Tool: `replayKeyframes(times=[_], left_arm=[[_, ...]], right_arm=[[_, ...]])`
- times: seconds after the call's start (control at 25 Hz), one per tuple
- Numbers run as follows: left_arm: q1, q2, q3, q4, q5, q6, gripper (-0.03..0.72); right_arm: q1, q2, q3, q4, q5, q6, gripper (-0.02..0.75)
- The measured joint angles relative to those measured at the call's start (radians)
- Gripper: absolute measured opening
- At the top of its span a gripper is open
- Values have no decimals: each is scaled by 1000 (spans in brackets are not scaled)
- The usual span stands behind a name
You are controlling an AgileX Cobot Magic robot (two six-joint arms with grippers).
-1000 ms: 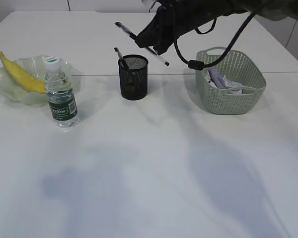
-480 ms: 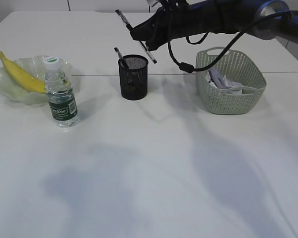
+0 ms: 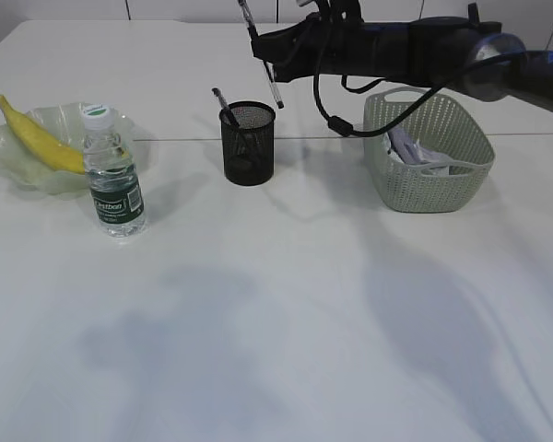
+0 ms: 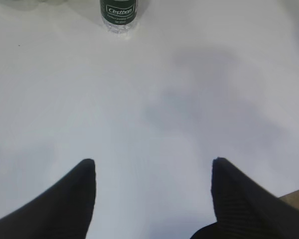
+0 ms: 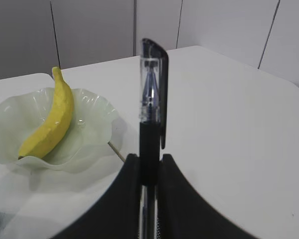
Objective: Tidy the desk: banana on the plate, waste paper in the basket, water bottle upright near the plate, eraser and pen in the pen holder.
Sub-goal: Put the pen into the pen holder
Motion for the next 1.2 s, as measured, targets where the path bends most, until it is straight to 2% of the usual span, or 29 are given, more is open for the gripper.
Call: replayKeyframes(times=[0.28,0.4,1.2], left_arm=[[0,0,0,-2,0,0,517],[0,0,0,-2,0,0,517],[0,0,0,-6,-22,0,517]], right_arm=[[0,33,2,175,0,-108,42],[0,54,2,211,2,-134,42],[0,90,-51,221,36,-179,42]])
